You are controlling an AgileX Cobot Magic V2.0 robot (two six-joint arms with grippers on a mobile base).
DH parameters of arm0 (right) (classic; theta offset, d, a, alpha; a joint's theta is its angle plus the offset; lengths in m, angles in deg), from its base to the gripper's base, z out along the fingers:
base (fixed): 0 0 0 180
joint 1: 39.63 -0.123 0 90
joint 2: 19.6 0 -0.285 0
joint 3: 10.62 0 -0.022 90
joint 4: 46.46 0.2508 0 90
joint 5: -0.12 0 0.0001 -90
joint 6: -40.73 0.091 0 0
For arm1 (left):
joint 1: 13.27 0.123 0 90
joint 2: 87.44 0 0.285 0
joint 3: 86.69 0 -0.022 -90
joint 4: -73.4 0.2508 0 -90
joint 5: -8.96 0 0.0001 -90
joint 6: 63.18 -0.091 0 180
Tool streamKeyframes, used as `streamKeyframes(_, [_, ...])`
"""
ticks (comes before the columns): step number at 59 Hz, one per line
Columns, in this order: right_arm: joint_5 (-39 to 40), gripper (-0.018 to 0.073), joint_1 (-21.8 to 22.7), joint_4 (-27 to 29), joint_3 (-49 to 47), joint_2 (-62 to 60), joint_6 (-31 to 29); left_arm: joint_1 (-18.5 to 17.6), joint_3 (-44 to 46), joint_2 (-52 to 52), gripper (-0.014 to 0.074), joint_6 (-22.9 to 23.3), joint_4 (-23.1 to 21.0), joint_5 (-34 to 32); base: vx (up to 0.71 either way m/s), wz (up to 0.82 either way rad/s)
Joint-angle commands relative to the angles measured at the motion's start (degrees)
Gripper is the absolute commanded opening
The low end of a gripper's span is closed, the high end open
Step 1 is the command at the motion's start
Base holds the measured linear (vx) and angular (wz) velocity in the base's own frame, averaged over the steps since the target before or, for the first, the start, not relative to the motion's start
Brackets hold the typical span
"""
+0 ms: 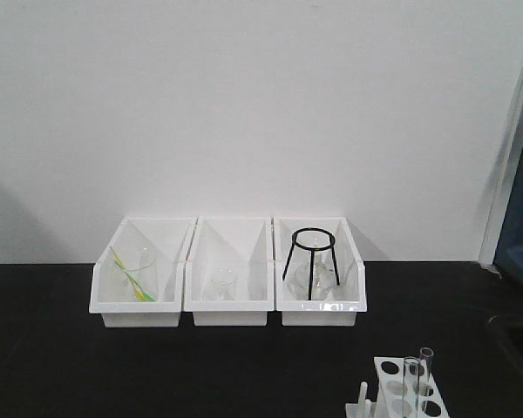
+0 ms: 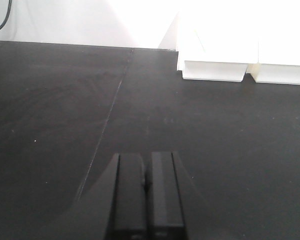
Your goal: Flip and reinsert test tube from rack
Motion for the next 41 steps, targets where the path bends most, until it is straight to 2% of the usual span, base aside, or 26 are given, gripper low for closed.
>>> streamKeyframes(1, [9.2,0.0449,0.2,1.3,-1.1,2.0,0.2,-0.4,0.0,0.7,-0.0006,0.0,-0.2,-5.0,0.0,0.0])
streamKeyframes(10, [13.6,0.0458,-0.7,1.2,0.9,5.9,0.2,-0.4,0.0,0.7,-0.0006,0.0,-0.2,-5.0,0.0,0.0])
streamKeyframes(18, [16.1,0.048,-6.4,-0.3,1.0,10.5,-0.1,-0.4,0.0,0.7,-0.0006,0.0,-0.2,-5.0,0.0,0.0])
streamKeyframes(29, [26.9,0.0484,-13.3,-1.4,1.0,19.7,-0.1,-0.4,0.0,0.7,-0.0006,0.0,-0.2,-5.0,0.0,0.0])
streamKeyframes(41, [39.1,0.0484,-14.7,-1.4,1.0,31.6,0.1,-0.4,0.0,0.7,-0.0006,0.0,-0.2,-5.0,0.0,0.0])
